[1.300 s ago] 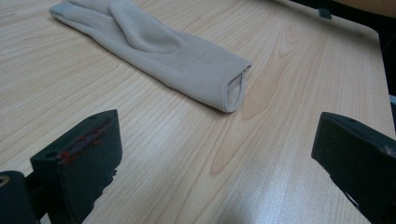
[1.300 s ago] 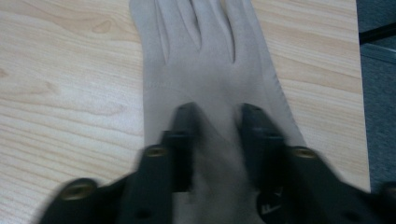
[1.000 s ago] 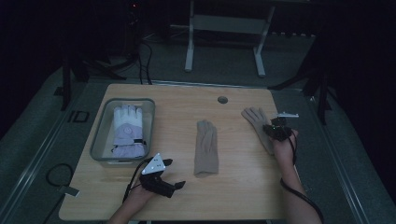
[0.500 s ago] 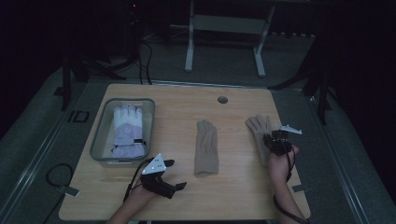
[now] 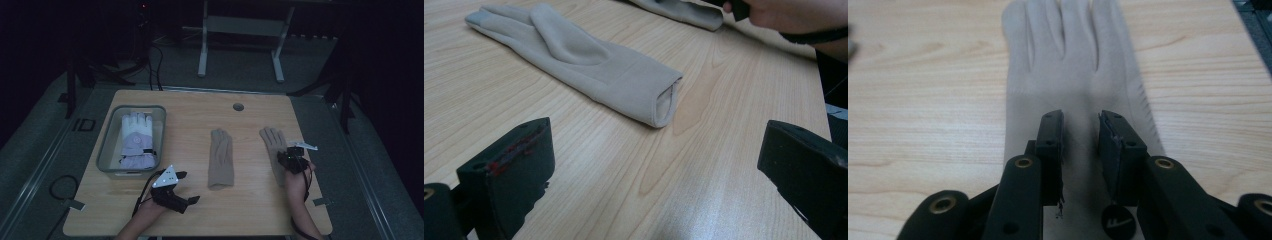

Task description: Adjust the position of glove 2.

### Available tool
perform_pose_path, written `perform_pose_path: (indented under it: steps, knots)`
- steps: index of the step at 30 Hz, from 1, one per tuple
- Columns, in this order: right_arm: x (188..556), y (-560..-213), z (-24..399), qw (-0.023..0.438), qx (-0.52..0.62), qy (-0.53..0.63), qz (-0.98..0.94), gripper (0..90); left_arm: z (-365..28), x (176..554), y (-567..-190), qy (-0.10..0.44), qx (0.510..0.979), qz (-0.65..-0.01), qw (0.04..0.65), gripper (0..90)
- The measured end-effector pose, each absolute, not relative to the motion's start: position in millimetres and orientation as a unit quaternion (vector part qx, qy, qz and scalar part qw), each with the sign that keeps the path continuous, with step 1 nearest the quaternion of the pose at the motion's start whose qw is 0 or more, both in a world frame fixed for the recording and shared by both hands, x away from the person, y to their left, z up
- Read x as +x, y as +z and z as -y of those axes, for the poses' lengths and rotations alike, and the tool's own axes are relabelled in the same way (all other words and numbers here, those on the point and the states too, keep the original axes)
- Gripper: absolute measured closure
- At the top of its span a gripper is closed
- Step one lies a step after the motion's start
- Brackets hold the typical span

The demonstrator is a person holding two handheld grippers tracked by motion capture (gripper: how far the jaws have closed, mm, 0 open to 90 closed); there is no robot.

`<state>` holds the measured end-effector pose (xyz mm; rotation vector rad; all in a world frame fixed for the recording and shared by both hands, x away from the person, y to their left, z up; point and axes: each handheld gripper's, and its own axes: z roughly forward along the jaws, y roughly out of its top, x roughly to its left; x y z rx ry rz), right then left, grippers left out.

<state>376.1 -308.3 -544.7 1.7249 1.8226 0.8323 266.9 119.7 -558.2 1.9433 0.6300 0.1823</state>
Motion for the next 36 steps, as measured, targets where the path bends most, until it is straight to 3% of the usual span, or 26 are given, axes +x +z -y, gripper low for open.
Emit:
perform_pose_path:
  steps: [5,15,26,29,32,34,35,36]
  knots:
    - [376.8,-531.2,320.6,0.232,0.576,0.330,-0.711,60.7,-119.4,266.9,-558.4,0.077,0.811,-0.262,0.518,1.8]
    - [379.1,-530.0,338.1,0.245,0.460,0.337,-0.784,58.9,-119.9,267.0,-558.0,0.079,0.810,-0.265,0.518,1.8]
    - [397.6,-541.2,350.2,0.194,0.439,0.331,-0.812,50.9,-120.1,267.3,-559.0,0.081,0.811,-0.264,0.515,1.8]
    - [398.2,-550.9,349.8,0.192,0.441,0.337,-0.810,53.3,-120.5,267.2,-559.1,0.080,0.810,-0.266,0.517,1.8]
    - [394.5,-553.2,348.3,0.205,0.447,0.343,-0.800,64.7,-120.3,267.4,-559.5,0.080,0.811,-0.265,0.516,1.9]
    - [392.7,-553.6,346.6,0.210,0.446,0.344,-0.799,64.7,-120.3,267.4,-559.5,0.080,0.811,-0.265,0.516,1.8]
    - [389.6,-553.8,341.8,0.224,0.459,0.338,-0.790,79.4,-119.4,266.7,-559.1,0.081,0.812,-0.263,0.515,1.8]
    - [388.5,-553.3,338.8,0.228,0.471,0.333,-0.784,81.2,-119.2,266.5,-558.9,0.080,0.811,-0.263,0.516,1.8]
